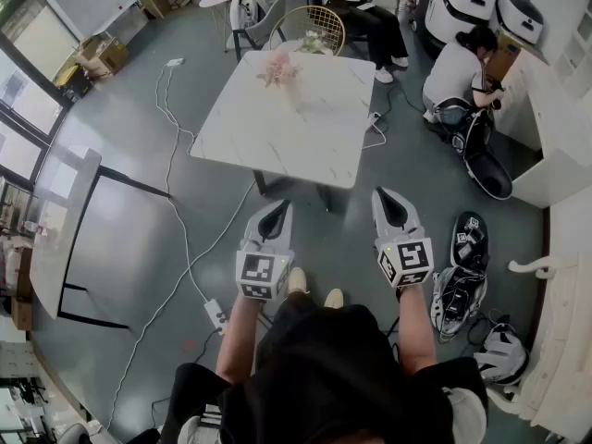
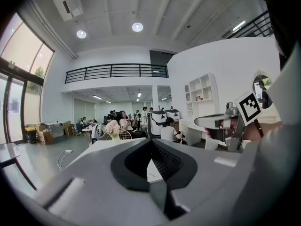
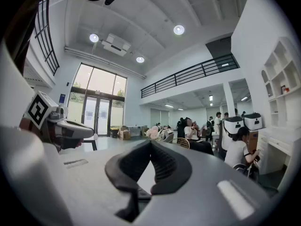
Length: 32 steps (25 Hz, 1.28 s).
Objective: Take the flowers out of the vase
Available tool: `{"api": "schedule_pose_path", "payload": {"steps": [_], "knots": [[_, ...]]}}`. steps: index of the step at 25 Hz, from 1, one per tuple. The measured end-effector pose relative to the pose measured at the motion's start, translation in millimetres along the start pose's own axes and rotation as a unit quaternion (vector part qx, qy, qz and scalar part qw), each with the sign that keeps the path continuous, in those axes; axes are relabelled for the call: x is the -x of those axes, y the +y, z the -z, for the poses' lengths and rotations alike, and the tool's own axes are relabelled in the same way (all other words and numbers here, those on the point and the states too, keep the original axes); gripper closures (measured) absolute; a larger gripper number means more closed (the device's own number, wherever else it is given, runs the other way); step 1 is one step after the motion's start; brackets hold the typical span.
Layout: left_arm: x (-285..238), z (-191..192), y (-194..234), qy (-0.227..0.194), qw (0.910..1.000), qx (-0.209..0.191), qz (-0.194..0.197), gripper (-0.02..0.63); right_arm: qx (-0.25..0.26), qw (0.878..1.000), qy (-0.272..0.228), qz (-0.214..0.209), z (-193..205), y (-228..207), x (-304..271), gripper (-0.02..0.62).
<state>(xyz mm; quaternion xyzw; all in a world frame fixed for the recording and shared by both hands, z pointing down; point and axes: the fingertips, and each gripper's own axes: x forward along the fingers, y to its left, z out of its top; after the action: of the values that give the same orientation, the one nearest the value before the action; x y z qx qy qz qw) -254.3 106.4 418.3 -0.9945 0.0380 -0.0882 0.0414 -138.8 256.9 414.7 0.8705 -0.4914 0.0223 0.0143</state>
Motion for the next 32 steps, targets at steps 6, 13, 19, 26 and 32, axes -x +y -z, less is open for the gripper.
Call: {"api": "schedule_pose_path", "payload": {"steps": [6,13,19,26,32], "knots": [[6.1,0.9,0.9,0.0,1.0,0.002,-0.001,0.6,-0.007,1.0,0.003,0.004,1.9,2.3,3.9,0.593],[5.2,-2.2,-4.9,-0.005,1.0,0.001,0.003,0.6,-0.006,1.0,0.002,0.012,2.5,-1.2,14.2,0.594],[0.1,-10.6,-18.7,-0.019,0.9998,0.001,0.01,0.6,-0.021,1.0,-0.005,0.019,-2.3,-13.1,26.5,0.594],[-18.4,-16.1,-29.5,-0.022,0.9996,0.001,0.016,0.6,-0.02,1.0,0.015,0.015,8.0,-23.9,24.6,0.594],[-53.4,-10.7,-25.0,-0.006,0.9996,0.002,0.029,0.6,-0.03,0.999,0.014,0.025,11.0,-41.9,1.3,0.593]]}}
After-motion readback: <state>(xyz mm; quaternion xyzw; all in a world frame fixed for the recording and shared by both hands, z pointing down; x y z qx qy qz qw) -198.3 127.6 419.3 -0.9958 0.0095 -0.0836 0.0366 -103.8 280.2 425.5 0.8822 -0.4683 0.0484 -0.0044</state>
